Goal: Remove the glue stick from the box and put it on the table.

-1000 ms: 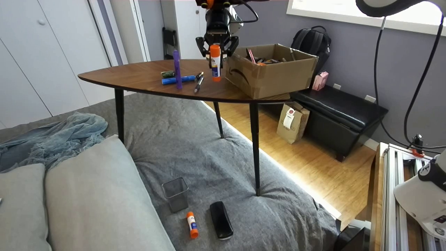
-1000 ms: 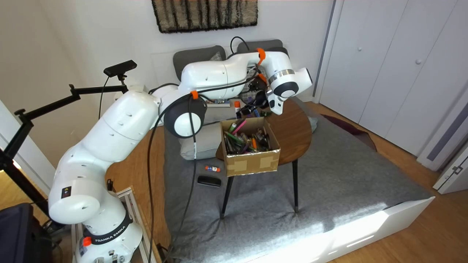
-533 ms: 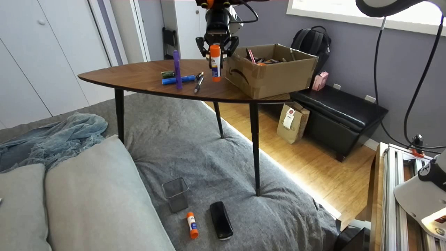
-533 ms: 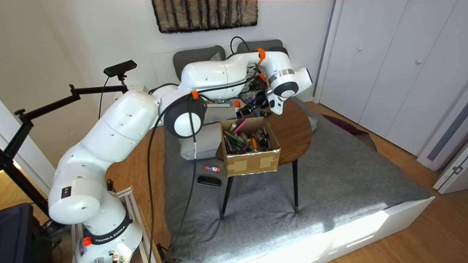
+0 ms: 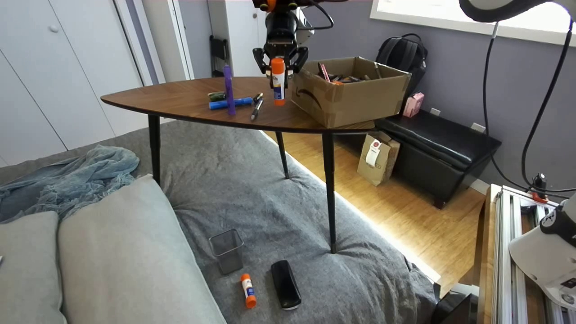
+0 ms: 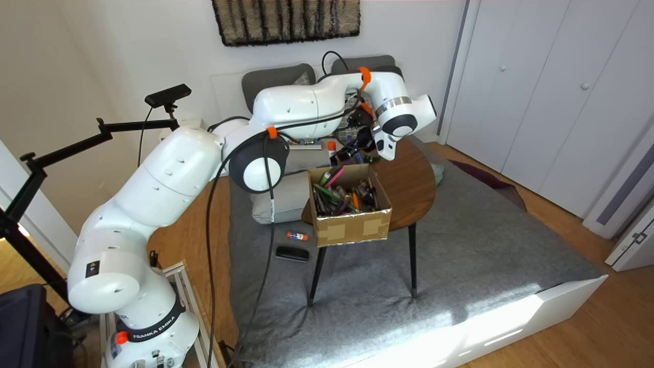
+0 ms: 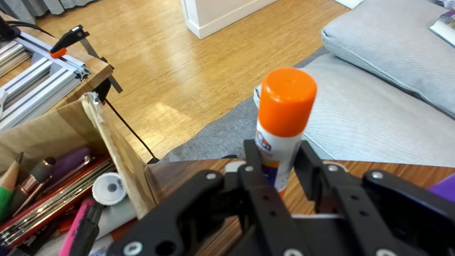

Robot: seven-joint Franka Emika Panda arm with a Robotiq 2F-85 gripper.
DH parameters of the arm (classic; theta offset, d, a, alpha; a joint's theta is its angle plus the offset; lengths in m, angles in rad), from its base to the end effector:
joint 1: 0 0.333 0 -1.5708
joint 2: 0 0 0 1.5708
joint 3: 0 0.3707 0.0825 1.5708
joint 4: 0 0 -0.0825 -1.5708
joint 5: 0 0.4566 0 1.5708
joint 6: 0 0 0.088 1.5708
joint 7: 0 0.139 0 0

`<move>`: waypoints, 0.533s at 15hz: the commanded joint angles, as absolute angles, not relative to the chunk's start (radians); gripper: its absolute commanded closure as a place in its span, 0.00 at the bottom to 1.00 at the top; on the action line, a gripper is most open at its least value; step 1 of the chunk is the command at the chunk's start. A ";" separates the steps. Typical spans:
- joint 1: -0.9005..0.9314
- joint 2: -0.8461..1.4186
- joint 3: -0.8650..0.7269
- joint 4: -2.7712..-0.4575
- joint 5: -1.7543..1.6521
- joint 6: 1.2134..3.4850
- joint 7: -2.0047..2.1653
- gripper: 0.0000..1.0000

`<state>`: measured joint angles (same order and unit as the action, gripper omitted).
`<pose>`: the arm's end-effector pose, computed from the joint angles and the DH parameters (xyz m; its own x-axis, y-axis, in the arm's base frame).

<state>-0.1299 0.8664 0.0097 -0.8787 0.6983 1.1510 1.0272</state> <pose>0.8083 0.0046 0.3861 0.2757 -0.5524 -0.7866 -0.8516 -0.5199 0.0666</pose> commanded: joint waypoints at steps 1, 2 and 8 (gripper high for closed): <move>-0.130 0.866 0.010 -0.879 0.698 1.151 1.027 0.70; -0.130 0.866 0.010 -0.879 0.698 1.151 1.027 0.70; -0.140 0.907 0.021 -0.847 0.699 1.145 0.990 0.92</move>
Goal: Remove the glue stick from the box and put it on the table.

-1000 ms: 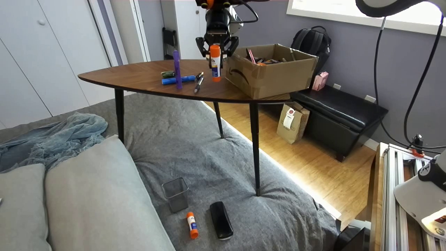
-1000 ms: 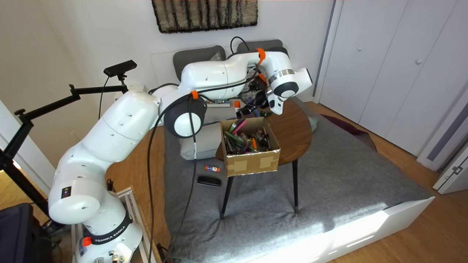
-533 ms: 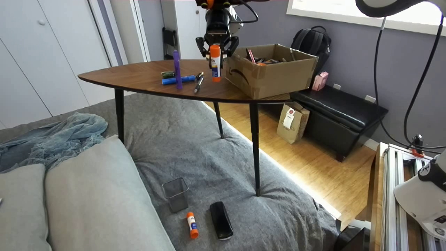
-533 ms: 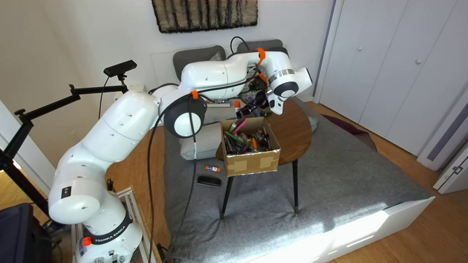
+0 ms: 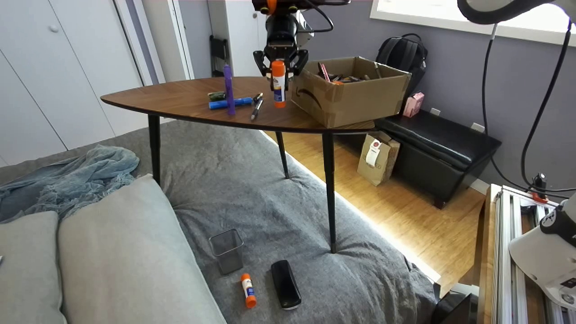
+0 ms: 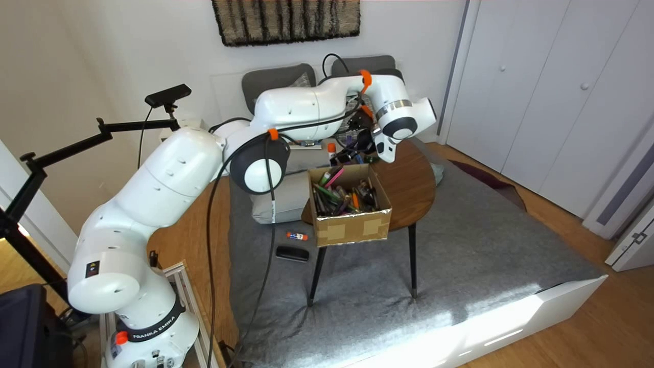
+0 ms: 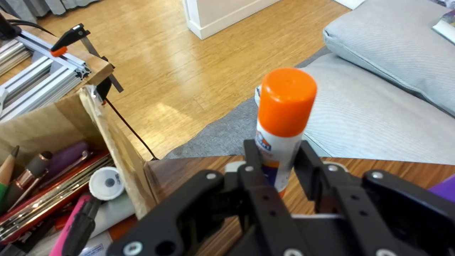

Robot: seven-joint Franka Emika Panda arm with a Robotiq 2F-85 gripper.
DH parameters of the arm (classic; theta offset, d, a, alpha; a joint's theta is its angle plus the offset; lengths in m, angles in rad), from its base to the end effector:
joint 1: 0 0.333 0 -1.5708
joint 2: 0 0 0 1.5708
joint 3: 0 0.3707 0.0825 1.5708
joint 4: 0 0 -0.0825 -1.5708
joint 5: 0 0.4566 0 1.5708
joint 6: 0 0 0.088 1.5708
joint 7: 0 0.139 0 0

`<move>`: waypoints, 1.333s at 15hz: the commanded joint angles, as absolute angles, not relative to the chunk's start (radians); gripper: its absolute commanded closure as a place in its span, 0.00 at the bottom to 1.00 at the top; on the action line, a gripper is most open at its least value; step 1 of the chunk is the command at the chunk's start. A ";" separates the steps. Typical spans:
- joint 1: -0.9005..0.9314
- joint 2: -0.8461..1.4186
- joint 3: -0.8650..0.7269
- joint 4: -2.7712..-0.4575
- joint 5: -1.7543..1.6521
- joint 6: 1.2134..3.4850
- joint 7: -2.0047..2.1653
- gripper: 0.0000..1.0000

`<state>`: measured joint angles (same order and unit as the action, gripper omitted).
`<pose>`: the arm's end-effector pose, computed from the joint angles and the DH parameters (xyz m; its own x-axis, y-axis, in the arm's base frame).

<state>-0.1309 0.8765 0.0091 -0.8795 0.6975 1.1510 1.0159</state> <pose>0.8087 0.0034 0.3775 0.2760 -0.5467 -0.7905 -0.8484 -0.5251 0.0669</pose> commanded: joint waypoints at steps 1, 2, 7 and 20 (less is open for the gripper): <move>-0.139 0.916 0.022 -0.842 0.696 1.142 0.981 0.92; -0.137 0.926 0.022 -0.837 0.695 1.141 0.973 0.92; -0.132 0.944 0.030 -0.826 0.690 1.134 0.953 0.92; -0.133 0.969 0.025 -0.784 0.673 1.115 0.973 0.25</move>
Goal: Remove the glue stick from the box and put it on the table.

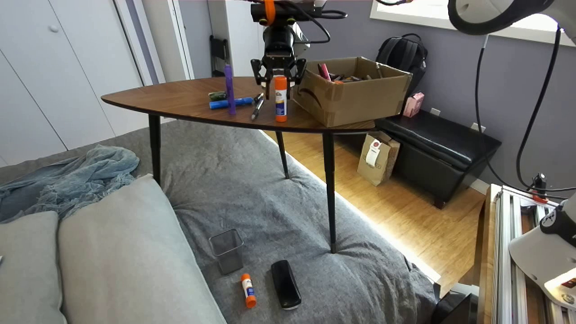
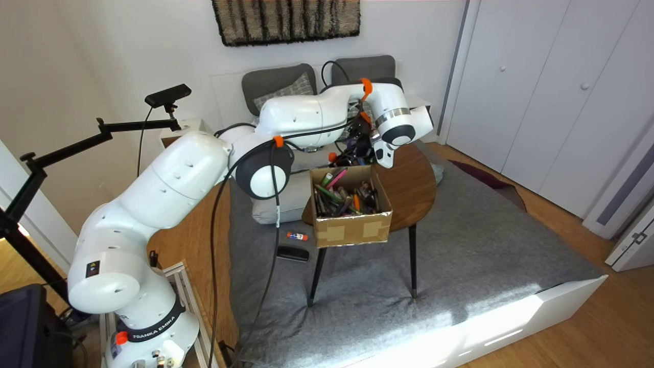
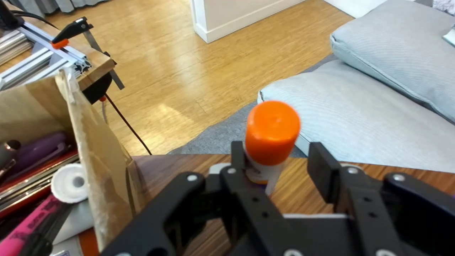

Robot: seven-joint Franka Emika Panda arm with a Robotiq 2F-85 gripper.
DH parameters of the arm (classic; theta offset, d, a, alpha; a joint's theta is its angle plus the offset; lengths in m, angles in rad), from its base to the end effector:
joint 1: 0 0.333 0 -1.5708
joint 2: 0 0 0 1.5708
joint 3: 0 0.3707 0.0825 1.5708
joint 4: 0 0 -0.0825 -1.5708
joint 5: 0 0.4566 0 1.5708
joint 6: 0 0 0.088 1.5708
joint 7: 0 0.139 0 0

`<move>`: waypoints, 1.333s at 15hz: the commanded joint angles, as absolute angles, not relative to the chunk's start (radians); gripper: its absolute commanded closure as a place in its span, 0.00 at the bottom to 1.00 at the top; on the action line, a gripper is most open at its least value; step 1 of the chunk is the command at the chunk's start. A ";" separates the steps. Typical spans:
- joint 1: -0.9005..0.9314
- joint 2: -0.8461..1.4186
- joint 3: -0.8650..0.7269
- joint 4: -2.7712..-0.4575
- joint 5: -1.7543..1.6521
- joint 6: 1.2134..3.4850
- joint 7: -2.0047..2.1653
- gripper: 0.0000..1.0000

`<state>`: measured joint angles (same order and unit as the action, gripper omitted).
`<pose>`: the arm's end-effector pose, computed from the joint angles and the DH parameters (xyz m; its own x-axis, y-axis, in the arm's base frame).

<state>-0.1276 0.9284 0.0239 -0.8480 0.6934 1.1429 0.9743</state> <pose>0.8130 0.0120 0.3514 0.3003 -0.5091 -0.8066 -0.8252 -0.5628 0.0481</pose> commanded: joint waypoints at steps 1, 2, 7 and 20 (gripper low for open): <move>-0.134 0.971 0.024 -0.782 0.672 1.117 0.977 0.20; -0.135 0.972 0.024 -0.780 0.672 1.116 0.977 0.18; -0.141 0.967 0.019 -0.774 0.665 1.116 0.980 0.11; -0.116 0.867 -0.059 -0.627 0.482 1.075 1.010 0.00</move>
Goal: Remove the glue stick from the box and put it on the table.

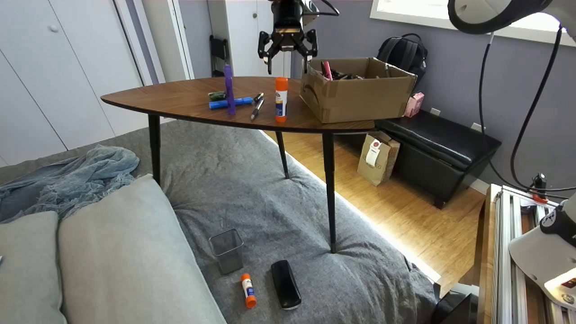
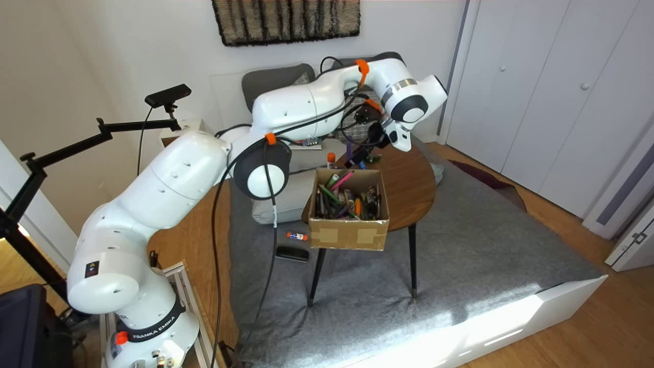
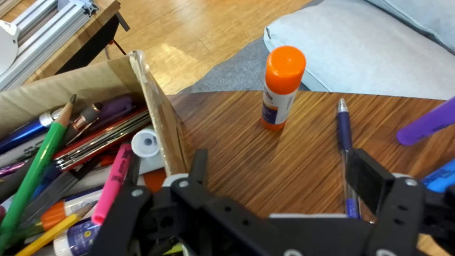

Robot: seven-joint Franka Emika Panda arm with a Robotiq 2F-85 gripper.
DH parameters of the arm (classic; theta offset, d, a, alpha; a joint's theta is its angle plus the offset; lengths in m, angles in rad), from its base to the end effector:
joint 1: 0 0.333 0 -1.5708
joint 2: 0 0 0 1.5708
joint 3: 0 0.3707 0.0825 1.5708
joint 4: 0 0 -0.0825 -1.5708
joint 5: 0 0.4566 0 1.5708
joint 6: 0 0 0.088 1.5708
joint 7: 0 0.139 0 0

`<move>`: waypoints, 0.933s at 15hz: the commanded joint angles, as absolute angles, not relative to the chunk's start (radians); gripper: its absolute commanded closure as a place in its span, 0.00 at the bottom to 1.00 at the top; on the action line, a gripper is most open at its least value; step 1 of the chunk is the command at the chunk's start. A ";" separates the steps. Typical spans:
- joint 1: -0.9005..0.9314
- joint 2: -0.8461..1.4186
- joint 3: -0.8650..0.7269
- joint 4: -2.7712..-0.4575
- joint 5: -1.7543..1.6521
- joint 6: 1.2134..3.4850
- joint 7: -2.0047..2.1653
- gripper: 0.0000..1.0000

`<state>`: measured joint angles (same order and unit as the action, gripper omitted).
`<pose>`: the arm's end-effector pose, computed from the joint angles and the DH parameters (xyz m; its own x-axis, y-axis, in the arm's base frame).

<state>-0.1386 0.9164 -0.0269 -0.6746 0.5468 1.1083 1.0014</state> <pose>0.8201 -0.0400 0.4246 0.3700 -0.6733 -0.6401 -0.8448 -0.5305 0.0697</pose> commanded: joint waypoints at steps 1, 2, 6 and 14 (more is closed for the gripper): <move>-0.109 0.845 -0.067 -0.614 0.452 1.063 1.000 0.00; -0.099 0.812 -0.077 -0.601 0.419 1.053 0.985 0.00; -0.049 0.700 -0.105 -0.547 0.279 0.968 0.903 0.00; -0.021 0.652 -0.115 -0.383 0.015 0.832 0.652 0.00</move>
